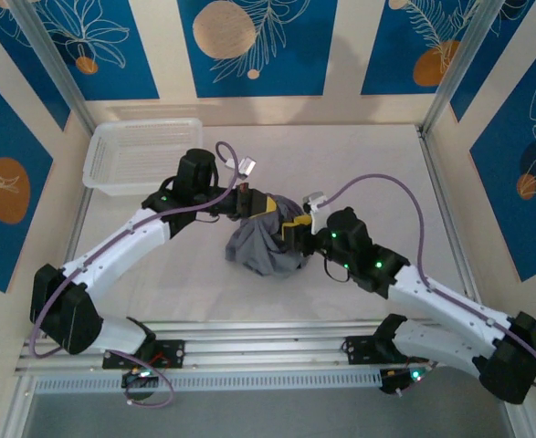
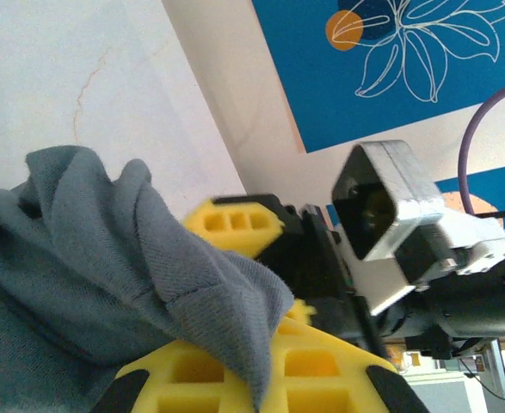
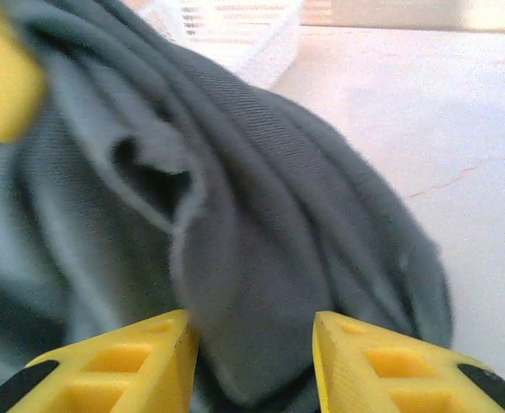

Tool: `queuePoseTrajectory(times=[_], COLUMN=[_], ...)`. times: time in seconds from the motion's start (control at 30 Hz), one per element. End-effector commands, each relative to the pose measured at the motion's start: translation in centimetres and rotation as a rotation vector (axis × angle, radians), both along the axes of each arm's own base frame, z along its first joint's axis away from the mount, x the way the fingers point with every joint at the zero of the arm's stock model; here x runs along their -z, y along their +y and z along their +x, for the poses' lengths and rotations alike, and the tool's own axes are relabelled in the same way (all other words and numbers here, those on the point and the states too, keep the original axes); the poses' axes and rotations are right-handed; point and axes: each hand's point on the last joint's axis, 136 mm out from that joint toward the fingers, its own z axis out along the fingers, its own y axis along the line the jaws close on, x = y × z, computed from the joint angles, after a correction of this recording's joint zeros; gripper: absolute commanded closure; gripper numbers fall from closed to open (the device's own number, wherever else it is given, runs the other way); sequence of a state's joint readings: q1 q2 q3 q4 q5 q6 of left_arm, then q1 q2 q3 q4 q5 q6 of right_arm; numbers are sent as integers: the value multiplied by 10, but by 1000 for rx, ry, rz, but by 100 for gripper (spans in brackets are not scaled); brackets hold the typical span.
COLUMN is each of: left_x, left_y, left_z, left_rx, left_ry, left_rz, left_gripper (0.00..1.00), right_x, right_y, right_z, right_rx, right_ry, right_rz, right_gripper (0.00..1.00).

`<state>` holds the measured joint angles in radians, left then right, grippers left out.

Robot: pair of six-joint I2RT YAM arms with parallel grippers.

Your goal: Fold the inside-out t-shirt

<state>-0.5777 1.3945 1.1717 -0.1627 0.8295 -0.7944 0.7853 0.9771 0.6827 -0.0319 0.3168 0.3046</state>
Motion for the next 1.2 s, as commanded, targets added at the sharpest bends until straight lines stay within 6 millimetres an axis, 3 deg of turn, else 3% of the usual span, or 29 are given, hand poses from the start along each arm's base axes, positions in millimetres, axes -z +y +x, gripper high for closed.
queuePoseTrajectory(times=[0.0,0.07,0.17,0.23,0.37,0.47,0.53,0.6,0.73,0.83,0.9,0.97,1.03,1.1,1.17], left_x=[-16,-15,-8,9,77,99,98,90,69,56,45,36,30,30,29], left_y=[3,5,11,24,61,40,29,33,69,97,88,63,35,16,-4], left_z=[2,3,8,20,65,75,77,79,74,61,40,12,-14,-23,-28], left_rx=[-9,-14,-43,-101,-242,-164,-152,-174,-238,-282,-215,-107,-8,12,33], left_ry=[-47,-53,-54,-58,-111,-77,-66,-106,-283,-427,-555,-681,-770,-775,-743], left_rz=[-14,-4,31,104,394,335,246,248,406,532,525,482,423,363,267], left_gripper=[100,100,100,100,100,100,97,77,48,44,44,46,56,70,77], right_x=[-39,-36,-39,-47,-74,-96,-96,-86,-61,-48,-45,-44,-46,-48,-50], right_y=[5,7,10,15,27,29,27,23,6,-4,-5,-4,-3,-3,-4], right_z=[23,29,26,9,-45,-68,-65,-52,-15,1,5,6,7,6,6], right_rx=[21,28,2,-74,-360,-515,-510,-441,-253,-174,-165,-166,-170,-167,-164], right_ry=[-193,-180,-153,-110,53,172,204,232,332,394,417,426,427,426,424], right_rz=[-52,-66,-37,10,207,371,405,399,415,439,447,451,460,463,467], right_gripper=[59,62,90,100,100,100,100,100,100,100,100,100,100,100,100])
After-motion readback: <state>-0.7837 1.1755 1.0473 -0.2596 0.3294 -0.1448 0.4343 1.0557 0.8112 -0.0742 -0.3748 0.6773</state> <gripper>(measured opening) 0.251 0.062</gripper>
